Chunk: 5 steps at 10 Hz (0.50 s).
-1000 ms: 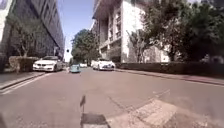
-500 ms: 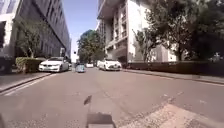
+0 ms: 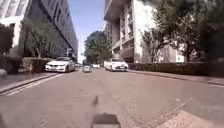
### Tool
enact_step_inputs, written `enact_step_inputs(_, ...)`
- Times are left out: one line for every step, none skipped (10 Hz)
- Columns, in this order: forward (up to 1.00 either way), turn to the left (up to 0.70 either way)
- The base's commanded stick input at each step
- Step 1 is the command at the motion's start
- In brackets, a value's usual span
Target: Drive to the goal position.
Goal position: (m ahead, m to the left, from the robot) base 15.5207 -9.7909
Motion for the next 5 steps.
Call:
enact_step_inputs(0.45,0.27)
enact_step_inputs(0.45,0.27)
enact_step_inputs(0.45,0.27)
enact_step_inputs(0.45,0.27)
enact_step_inputs(0.45,0.27)
